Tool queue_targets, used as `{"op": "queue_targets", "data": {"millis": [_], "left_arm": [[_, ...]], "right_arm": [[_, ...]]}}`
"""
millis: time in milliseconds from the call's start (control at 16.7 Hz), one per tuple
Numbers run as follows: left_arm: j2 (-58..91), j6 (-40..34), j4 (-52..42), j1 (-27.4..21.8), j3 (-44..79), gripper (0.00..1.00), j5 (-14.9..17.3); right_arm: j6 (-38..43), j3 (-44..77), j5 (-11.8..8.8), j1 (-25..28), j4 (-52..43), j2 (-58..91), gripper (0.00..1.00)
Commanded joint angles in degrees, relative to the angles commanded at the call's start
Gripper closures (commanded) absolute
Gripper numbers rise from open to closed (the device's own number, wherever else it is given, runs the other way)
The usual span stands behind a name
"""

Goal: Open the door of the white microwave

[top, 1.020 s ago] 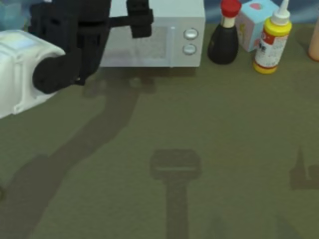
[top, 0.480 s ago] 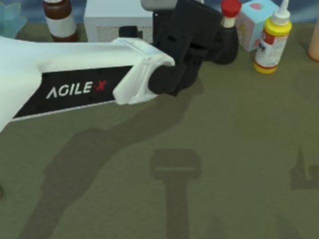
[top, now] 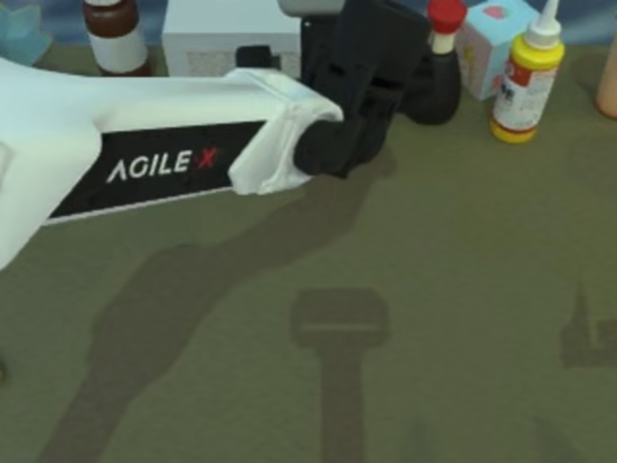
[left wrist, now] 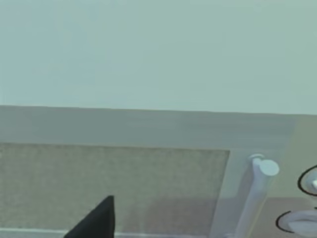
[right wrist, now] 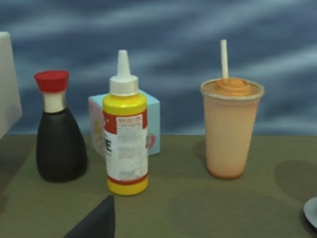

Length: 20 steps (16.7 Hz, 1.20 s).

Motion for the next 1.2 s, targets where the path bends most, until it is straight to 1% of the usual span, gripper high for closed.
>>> {"op": "queue_targets", "data": {"millis": [360, 660, 1200], "left_arm": [[10.74, 3.01, 2.57, 4.55, 9.87, 0.0, 4.03], [11.43, 3.25, 2.76, 4.93, 10.56, 0.0, 4.36], [11.43, 3.25, 2.76, 4.93, 10.56, 0.68, 4.36]], "right_arm": [[0.0, 0.0, 0.0, 0.0, 0.0, 0.0, 0.0], [0.0, 0.0, 0.0, 0.0, 0.0, 0.0, 0.0], [0.0, 0.0, 0.0, 0.0, 0.0, 0.0, 0.0]]}}
